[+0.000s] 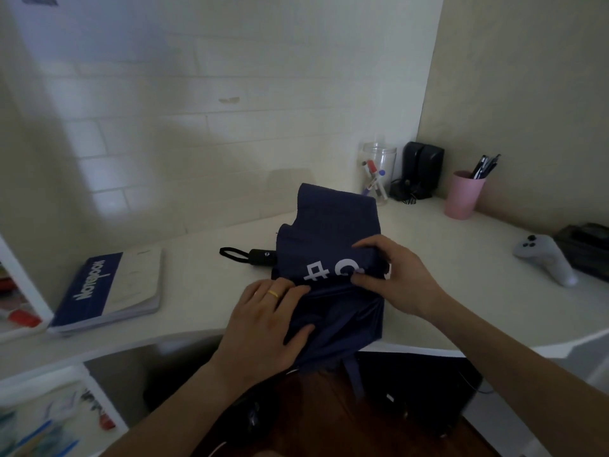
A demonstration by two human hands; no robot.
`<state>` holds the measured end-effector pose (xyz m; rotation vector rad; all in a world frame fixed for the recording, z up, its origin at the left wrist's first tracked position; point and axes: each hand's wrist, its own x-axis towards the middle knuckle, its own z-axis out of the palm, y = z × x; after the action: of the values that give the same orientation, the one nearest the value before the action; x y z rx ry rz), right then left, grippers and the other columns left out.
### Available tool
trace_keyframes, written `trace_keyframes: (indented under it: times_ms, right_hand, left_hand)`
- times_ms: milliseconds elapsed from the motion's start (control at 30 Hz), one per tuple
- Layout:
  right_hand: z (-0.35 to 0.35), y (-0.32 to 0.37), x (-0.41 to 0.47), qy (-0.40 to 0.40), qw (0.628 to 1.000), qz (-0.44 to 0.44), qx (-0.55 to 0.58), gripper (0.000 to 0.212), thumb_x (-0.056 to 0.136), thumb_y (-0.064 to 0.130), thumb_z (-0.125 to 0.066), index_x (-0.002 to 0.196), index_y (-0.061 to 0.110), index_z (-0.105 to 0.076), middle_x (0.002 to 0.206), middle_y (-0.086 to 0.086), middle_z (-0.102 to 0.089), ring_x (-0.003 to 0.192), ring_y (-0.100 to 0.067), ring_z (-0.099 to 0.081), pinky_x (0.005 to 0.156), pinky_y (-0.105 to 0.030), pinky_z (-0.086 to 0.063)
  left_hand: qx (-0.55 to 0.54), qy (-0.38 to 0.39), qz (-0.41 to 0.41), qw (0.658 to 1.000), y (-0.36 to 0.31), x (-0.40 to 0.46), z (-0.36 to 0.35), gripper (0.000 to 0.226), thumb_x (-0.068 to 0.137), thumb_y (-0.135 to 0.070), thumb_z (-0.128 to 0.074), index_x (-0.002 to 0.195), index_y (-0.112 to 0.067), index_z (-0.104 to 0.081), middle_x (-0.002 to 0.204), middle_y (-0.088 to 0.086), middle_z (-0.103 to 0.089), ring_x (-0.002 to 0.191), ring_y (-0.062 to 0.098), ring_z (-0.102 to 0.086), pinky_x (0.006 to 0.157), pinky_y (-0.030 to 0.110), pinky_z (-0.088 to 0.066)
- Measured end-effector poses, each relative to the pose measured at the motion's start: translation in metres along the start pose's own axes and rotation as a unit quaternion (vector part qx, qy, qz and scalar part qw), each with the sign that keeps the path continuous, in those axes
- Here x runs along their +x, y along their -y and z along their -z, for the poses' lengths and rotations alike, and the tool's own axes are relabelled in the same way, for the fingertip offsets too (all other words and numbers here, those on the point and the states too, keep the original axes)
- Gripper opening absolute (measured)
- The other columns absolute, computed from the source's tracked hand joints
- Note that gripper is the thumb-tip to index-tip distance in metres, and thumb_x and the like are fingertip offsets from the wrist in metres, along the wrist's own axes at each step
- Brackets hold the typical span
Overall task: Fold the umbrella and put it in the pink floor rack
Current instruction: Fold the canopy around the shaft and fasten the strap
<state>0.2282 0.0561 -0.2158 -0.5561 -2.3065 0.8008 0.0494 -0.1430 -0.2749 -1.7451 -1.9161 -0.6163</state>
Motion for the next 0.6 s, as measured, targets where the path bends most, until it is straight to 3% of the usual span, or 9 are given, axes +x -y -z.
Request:
trace_keyframes:
  times_ms: [67,133,200,300,467,600]
  right_hand:
    - [-0.002,-0.006,-0.007,0.049,0.998,-0.004,-0.034,0.066,0.071,0.02,-0.086,0.126,0.031,-0.052,0.119,0.007,-0.06,0.103,-0.01,-0.058,0.085,-0.008,-0.043]
    - [-0.002,-0.015,-0.013,0.101,0.994,-0.01,-0.047,0.077,0.069,0.02,-0.085,0.134,0.033,-0.045,0.128,0.002,-0.051,0.116,-0.015,-0.051,0.096,-0.017,-0.042]
    - [-0.002,-0.023,-0.017,0.124,0.991,-0.019,-0.052,0.081,0.069,0.023,-0.084,0.137,0.036,-0.043,0.134,0.0,-0.047,0.123,-0.016,-0.046,0.105,-0.027,-0.041]
    - [-0.002,-0.03,-0.016,0.124,0.991,-0.026,-0.043,0.081,0.069,0.025,-0.085,0.136,0.039,-0.043,0.135,0.001,-0.046,0.124,-0.015,-0.045,0.107,-0.03,-0.04]
    - [-0.004,-0.036,0.006,0.128,0.989,-0.04,-0.066,0.078,0.071,0.024,-0.085,0.135,0.038,-0.043,0.134,0.001,-0.045,0.122,-0.017,-0.044,0.104,-0.028,-0.039]
    - [-0.008,-0.041,0.039,0.133,0.985,-0.05,-0.102,0.08,0.07,0.025,-0.085,0.137,0.033,-0.042,0.134,-0.003,-0.045,0.124,-0.021,-0.043,0.103,-0.03,-0.04]
  left_hand:
    - [-0.038,0.016,0.013,0.999,0.0,0.0,0.001,0.044,0.09,-0.047,-0.062,0.126,-0.023,-0.062,0.123,-0.002,-0.06,0.109,0.016,-0.059,0.095,0.033,-0.05]
    - [-0.1,0.037,0.041,0.993,0.002,0.002,0.002,0.039,0.092,-0.05,-0.058,0.123,-0.028,-0.062,0.122,-0.008,-0.058,0.109,0.009,-0.057,0.093,0.028,-0.051]
    - [-0.168,0.055,0.079,0.981,0.008,0.008,0.004,0.039,0.092,-0.055,-0.052,0.12,-0.031,-0.064,0.117,-0.012,-0.062,0.107,0.004,-0.058,0.094,0.025,-0.05]
    - [-0.229,0.076,0.119,0.963,0.024,0.022,0.002,0.044,0.084,-0.054,-0.056,0.119,-0.031,-0.069,0.111,-0.012,-0.068,0.103,0.002,-0.062,0.094,0.028,-0.052]
    - [-0.175,0.159,0.115,0.965,0.047,0.047,-0.012,0.05,0.08,-0.048,-0.066,0.126,-0.029,-0.068,0.123,-0.006,-0.06,0.11,0.009,-0.058,0.096,0.03,-0.051]
    - [-0.151,0.162,0.114,0.969,0.058,0.071,-0.021,0.045,0.083,-0.043,-0.069,0.124,-0.026,-0.067,0.122,-0.001,-0.062,0.11,0.018,-0.06,0.094,0.034,-0.051]
